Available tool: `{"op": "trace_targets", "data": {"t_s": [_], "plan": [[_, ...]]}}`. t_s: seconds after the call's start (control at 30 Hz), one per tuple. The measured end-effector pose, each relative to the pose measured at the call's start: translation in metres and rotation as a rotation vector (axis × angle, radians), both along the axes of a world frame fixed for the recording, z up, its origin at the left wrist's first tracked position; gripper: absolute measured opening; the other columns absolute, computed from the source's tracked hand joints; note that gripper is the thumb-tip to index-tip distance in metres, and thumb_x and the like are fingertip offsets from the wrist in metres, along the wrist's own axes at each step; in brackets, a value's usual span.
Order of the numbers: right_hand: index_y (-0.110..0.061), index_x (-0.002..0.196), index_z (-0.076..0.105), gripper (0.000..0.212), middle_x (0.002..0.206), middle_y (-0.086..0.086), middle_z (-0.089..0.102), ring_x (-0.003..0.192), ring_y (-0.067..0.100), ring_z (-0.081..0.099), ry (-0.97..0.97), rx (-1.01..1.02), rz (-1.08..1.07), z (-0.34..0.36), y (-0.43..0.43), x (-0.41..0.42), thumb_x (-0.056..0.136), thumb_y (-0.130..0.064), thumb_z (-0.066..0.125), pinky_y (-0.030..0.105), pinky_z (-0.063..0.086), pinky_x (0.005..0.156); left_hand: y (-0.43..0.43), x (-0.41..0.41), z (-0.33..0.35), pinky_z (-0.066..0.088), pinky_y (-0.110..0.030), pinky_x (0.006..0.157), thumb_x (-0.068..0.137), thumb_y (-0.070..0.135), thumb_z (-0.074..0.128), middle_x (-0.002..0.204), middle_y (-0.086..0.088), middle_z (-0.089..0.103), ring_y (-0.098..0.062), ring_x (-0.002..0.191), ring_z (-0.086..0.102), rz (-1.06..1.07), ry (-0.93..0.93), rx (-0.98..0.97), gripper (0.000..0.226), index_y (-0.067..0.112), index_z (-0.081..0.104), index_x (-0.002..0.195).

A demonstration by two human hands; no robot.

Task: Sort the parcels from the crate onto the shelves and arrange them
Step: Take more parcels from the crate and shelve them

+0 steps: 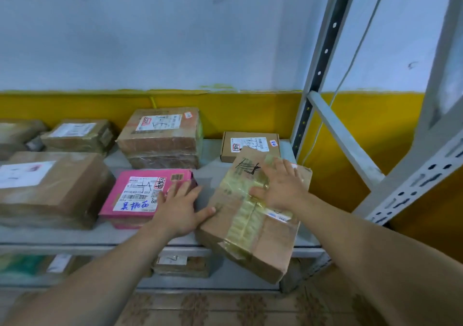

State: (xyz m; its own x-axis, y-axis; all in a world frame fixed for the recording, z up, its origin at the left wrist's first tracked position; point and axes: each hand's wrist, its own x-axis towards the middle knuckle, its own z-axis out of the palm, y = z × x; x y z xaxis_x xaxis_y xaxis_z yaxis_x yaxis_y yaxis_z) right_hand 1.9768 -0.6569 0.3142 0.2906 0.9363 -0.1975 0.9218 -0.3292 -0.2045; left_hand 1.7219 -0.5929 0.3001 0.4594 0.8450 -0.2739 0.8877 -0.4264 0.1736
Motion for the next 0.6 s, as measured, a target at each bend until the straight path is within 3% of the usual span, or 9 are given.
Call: {"op": "trace_targets", "data": {"t_s": [0.1,0.27,0.43,0.53,0.6], "plan": [[-0.040,0.157,0.004,0.090,0.167,0.005,-0.005,0.151,0.035,-0.008,-0.119,-0.065,0.131,-0.003,0.019,0.000,0.084,-0.084,0.033,0.055,-0.002,0.121,0.005,-0.004,-0.006,-0.003,-0.062,0.115,0.085,0.079,0.030,0.163,0.008,-0.002,-0.032,0.149,-0.010,0.033,0.030,-0.046,0.082,0.039,0.010,0.154],[-0.045,0.155,-0.008,0.091,0.166,-0.001,-0.013,0.151,0.035,-0.016,-0.142,-0.131,0.140,-0.011,0.024,0.007,0.080,-0.089,0.019,0.054,-0.007,0.121,0.006,-0.004,-0.011,-0.006,-0.062,0.115,0.085,0.078,0.029,0.163,0.009,-0.004,-0.032,0.148,-0.012,0.033,0.040,-0.053,0.079,0.042,0.009,0.153],[-0.043,0.156,-0.007,0.096,0.166,-0.004,-0.013,0.150,0.037,-0.015,-0.117,-0.130,-0.061,-0.015,0.011,0.004,0.077,-0.093,0.014,0.055,-0.007,0.121,0.005,-0.013,-0.015,-0.009,-0.061,0.115,0.077,0.088,0.024,0.163,0.010,-0.007,-0.030,0.148,-0.016,0.028,-0.004,-0.072,0.090,0.043,0.009,0.153],[-0.038,0.158,-0.003,0.097,0.167,-0.002,-0.010,0.150,0.040,-0.013,-0.103,-0.129,-0.204,-0.013,0.004,-0.002,0.078,-0.091,0.014,0.056,-0.004,0.120,0.004,-0.016,-0.016,-0.010,-0.060,0.114,0.048,0.103,0.001,0.162,0.010,-0.010,-0.031,0.147,-0.018,0.009,-0.013,-0.090,0.121,0.043,0.006,0.153],[-0.034,0.158,0.000,0.097,0.167,0.001,-0.009,0.150,0.043,-0.011,-0.092,-0.131,-0.242,-0.010,0.003,-0.006,0.081,-0.089,0.016,0.058,-0.001,0.120,0.005,-0.015,-0.015,-0.010,-0.061,0.114,0.054,0.100,0.005,0.162,0.009,-0.011,-0.031,0.147,-0.018,0.009,-0.005,-0.088,0.115,0.042,0.006,0.153]]}}
